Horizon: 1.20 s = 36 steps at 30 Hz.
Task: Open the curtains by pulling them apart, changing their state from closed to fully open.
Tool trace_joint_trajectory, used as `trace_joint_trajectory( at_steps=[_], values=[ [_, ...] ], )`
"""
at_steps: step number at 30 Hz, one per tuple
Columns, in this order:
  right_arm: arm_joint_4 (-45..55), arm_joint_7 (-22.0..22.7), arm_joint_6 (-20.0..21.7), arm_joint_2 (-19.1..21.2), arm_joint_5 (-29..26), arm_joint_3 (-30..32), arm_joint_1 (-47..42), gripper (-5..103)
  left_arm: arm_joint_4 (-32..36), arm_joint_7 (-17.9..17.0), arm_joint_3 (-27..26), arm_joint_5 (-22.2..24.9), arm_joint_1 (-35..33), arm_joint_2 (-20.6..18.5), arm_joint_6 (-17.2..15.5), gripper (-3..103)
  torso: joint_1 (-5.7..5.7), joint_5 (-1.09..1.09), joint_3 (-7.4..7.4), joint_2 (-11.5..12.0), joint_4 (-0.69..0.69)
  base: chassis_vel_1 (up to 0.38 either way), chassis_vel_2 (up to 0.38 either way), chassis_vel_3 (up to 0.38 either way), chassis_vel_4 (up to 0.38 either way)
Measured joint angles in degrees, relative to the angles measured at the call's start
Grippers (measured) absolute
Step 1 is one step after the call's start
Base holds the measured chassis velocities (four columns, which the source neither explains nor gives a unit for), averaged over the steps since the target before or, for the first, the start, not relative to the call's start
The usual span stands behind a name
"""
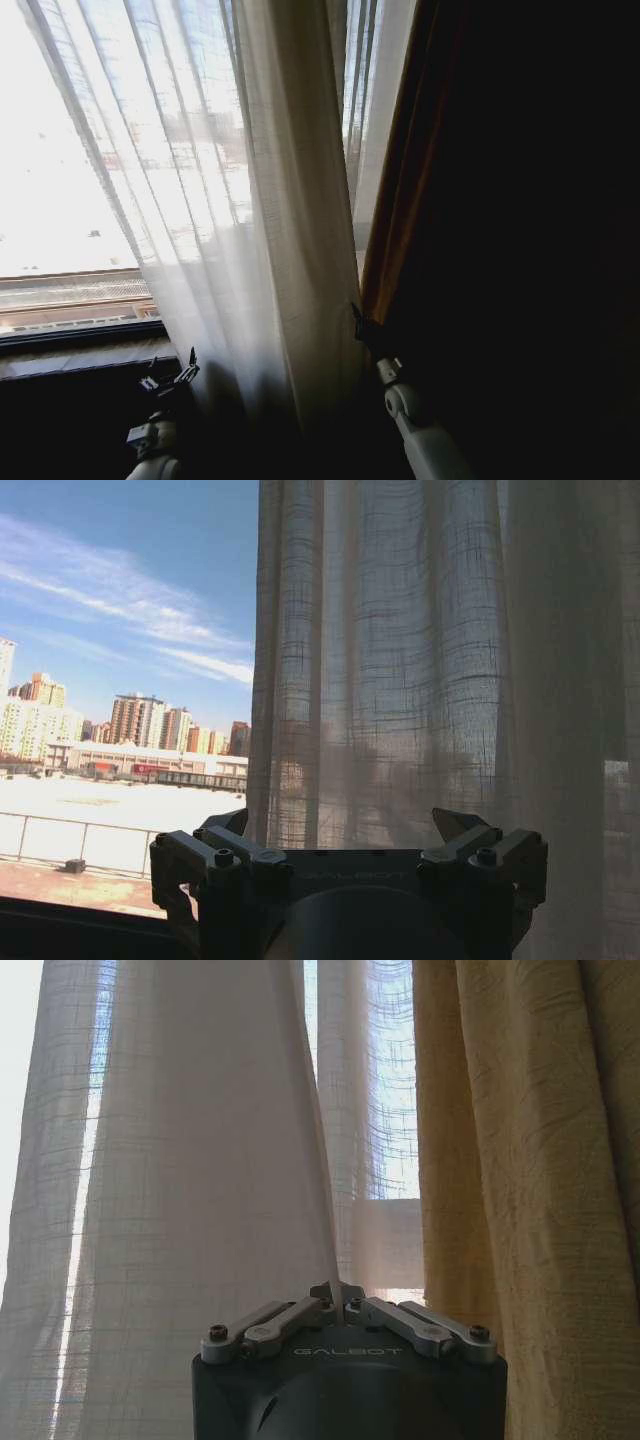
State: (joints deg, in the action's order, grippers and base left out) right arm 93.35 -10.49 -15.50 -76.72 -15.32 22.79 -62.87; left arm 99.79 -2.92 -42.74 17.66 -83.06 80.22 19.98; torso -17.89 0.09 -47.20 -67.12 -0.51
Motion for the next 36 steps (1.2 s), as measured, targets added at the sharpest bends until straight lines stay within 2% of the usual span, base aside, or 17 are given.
trace_joint_trajectory(
  at_steps=[9,16,26,28,29,31,33,36],
  values=[
    [-0.3,0.1,-2.5,-0.1,0.1,-0.3,0.1,0,0.0,0.0,0.0,0.0,0.0,0.0,0.0,100,0.00,0.00,0.00,0.0,0.00,-0.151,-0.140,0.161,0.144],
    [-0.7,2.8,-2.5,0.2,4.5,-0.3,0.2,0,0.0,0.0,0.0,0.0,0.0,0.0,0.0,100,0.00,0.00,0.00,0.0,0.01,-0.057,-0.069,0.047,0.065],
    [1.2,4.7,-1.8,0.3,5.8,-0.7,-1.8,-3,0.0,0.0,0.0,0.0,0.0,0.0,0.0,100,0.00,-0.02,0.00,0.0,0.01,0.000,0.000,0.000,0.000],
    [2.1,4.5,-1.7,0.3,4.6,-0.7,-2.6,7,0.0,0.0,0.0,0.0,0.0,0.0,0.0,100,0.00,0.02,0.00,0.0,-0.01,0.000,0.000,0.000,0.000],
    [2.1,4.5,-1.7,0.3,4.6,-0.7,-2.6,7,0.0,0.0,0.0,0.0,0.0,0.0,0.0,100,0.00,0.02,0.00,0.0,-0.01,0.000,0.000,0.000,0.000],
    [2.9,3.9,-1.7,0.3,3.6,-0.5,-3.1,17,0.0,0.0,0.0,0.0,0.0,0.0,0.0,100,0.00,0.01,0.00,0.0,0.00,0.000,0.000,0.000,0.000],
    [3.4,3.0,-1.1,0.3,5.0,0.0,-3.7,28,0.0,0.0,0.0,0.0,0.0,0.0,0.0,100,0.00,-0.01,0.00,0.0,0.00,0.000,0.000,0.000,0.000],
    [3.5,3.9,-1.2,0.3,5.2,-0.2,-3.9,33,0.0,0.0,0.0,0.0,0.0,0.0,0.0,100,0.00,-0.01,0.00,0.0,0.01,0.000,0.000,0.000,0.000]
  ],
)
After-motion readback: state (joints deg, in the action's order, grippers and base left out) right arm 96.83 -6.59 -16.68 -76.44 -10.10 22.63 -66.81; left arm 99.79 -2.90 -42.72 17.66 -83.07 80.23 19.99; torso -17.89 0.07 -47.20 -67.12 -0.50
